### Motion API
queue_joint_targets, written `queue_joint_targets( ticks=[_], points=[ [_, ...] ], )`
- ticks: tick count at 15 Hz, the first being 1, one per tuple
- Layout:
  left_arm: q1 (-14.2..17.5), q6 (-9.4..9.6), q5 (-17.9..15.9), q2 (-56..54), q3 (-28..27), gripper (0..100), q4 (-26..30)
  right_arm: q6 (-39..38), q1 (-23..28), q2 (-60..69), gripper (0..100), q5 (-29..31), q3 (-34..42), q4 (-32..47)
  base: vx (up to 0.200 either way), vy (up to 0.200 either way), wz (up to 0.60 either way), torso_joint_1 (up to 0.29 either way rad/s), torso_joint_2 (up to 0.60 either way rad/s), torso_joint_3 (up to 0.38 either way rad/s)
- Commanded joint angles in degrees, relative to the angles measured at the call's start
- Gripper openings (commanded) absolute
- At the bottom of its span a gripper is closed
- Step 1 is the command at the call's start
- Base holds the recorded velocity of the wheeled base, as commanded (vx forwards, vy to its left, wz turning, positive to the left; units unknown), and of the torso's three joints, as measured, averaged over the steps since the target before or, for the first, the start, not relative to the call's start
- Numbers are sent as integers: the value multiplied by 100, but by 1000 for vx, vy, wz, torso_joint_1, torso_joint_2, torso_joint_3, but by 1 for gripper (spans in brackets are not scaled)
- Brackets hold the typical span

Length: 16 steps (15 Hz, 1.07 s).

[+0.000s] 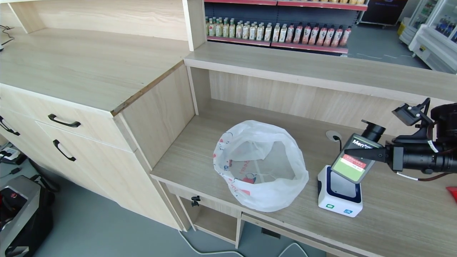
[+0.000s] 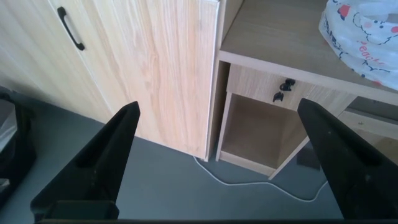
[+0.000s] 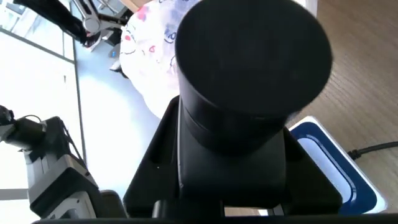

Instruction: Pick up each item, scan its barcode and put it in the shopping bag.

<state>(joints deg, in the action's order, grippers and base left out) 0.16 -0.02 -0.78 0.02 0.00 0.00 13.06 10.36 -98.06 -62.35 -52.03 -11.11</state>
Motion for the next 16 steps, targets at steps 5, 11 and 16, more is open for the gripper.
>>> queue_joint_targets(
  ticks=[5, 11, 16],
  points=[
    [2, -6, -1, -2, 0, 100, 0, 65, -43, -697, 0, 4, -27, -542, 0, 0, 0, 0, 0, 0],
    [2, 2, -1, -2, 0, 100, 0, 65, -78, -960, 0, 4, -27, -797, 0, 0, 0, 0, 0, 0],
    [2, -6, -1, -2, 0, 100, 0, 74, -78, -846, 0, 4, 35, -823, 0, 0, 0, 0, 0, 0]
  ],
)
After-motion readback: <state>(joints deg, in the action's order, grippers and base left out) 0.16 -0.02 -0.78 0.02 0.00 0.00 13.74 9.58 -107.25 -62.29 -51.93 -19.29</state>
